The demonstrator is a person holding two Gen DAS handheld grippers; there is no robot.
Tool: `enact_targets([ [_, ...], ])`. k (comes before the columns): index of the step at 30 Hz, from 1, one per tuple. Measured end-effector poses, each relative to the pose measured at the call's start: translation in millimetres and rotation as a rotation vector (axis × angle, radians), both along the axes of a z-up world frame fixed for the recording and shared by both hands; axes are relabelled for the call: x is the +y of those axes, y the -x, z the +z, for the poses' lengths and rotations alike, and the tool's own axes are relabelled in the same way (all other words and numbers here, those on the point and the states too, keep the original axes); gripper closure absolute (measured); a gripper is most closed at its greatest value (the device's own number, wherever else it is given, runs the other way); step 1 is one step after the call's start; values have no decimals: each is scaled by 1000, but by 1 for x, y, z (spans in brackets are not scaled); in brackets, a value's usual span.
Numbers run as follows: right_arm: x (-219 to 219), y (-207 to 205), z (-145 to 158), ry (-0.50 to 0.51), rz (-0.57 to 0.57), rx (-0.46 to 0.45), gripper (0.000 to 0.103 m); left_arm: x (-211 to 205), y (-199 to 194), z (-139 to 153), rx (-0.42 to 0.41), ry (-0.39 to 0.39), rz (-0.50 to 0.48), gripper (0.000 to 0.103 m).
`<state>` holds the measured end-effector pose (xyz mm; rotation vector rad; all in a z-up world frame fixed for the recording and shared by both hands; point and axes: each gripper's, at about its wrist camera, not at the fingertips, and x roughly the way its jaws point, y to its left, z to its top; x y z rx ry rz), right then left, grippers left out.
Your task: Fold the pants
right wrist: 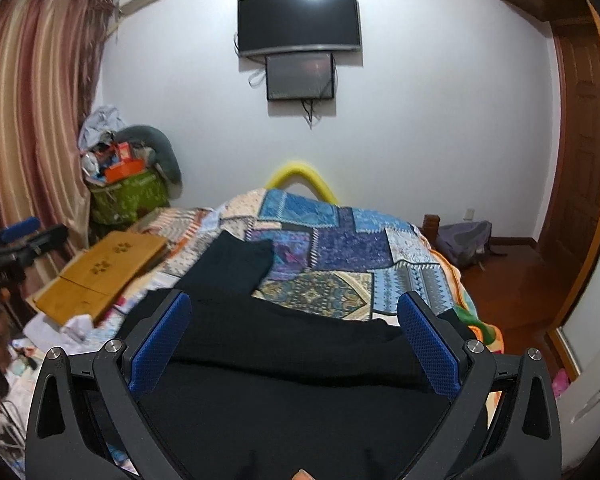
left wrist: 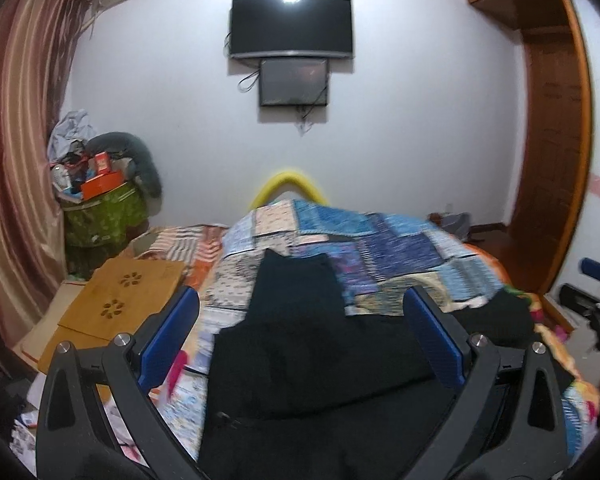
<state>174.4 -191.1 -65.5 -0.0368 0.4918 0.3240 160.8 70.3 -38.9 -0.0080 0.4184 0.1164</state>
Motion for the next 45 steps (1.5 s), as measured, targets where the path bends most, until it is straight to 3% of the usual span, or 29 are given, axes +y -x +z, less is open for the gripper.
enact_targets([
  [3,-4,-23,-12,25,-7,37,0,28,-37,-17,54,10,44,0],
  [6,-5,-47,-26,63,-10,64,0,57,-73,-36,130,72,55,0],
  [12,-3,-90,-60,124,70,167,0,104,-135,-100,285,116,100,1],
  [14,-1,-106,-68,130,105,202,0,111,-152,-123,343,100,96,14],
  [16,2,-120,-80,138,150,238,1,118,-167,-149,411,97,106,19],
  [24,19,-168,-116,171,278,393,8,159,-211,-236,623,228,120,38],
  [28,32,-186,-130,200,350,474,18,168,-226,-257,666,301,95,39],
  [32,51,-194,-144,257,427,542,23,177,-235,-270,697,408,83,46],
  [34,60,-196,-153,289,461,573,33,179,-235,-270,695,422,79,52],
  [36,63,-194,-154,278,461,558,36,178,-231,-268,689,415,77,60],
  [38,67,-190,-154,263,454,548,46,176,-229,-266,680,405,71,67],
  [40,68,-185,-153,246,445,538,73,174,-225,-263,678,394,72,70],
  [42,70,-176,-153,248,430,523,89,175,-223,-261,684,402,86,72],
  [45,74,-165,-151,285,426,490,96,173,-211,-252,669,390,93,76],
])
